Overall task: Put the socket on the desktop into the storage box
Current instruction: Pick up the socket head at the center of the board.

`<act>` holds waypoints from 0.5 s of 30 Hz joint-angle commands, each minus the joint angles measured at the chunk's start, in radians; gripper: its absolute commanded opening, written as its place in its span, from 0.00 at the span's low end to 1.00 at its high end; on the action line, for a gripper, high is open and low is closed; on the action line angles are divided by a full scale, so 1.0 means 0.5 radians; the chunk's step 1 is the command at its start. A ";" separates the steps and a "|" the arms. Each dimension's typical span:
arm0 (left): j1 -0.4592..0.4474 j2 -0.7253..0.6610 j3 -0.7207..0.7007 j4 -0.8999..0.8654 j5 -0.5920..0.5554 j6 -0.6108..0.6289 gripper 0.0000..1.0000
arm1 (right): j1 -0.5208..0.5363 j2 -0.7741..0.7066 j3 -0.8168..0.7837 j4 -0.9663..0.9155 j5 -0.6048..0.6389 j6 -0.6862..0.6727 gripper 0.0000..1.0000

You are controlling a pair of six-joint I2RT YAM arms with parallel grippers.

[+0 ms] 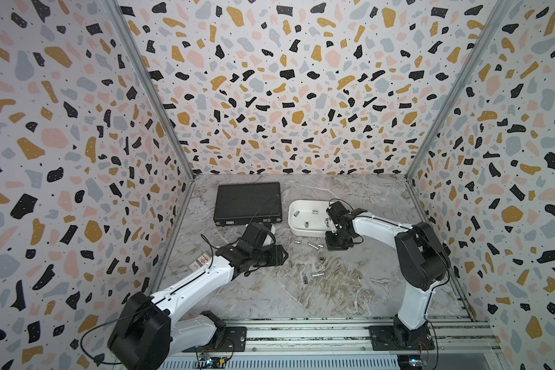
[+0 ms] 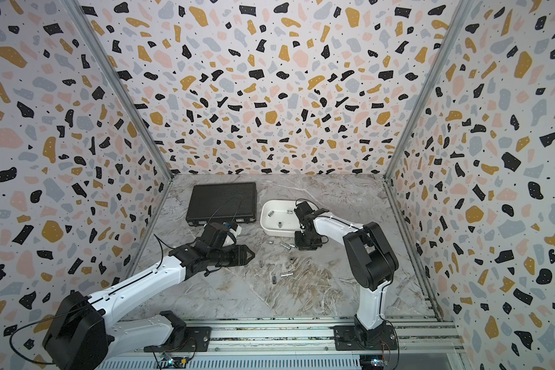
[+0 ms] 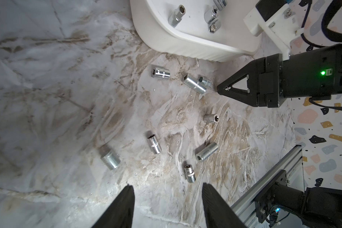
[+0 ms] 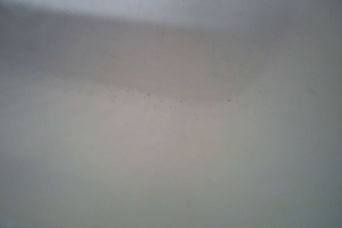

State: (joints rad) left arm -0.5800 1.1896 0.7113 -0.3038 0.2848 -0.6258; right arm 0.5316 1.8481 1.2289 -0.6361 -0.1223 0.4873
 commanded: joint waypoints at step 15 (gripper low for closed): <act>-0.012 0.145 0.171 0.115 -0.092 -0.025 0.59 | 0.012 -0.361 0.110 -0.163 -0.020 -0.037 0.29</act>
State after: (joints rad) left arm -0.5800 1.2549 0.7448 -0.2821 0.2611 -0.6434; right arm 0.5323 1.7058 1.2366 -0.6746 -0.1337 0.4843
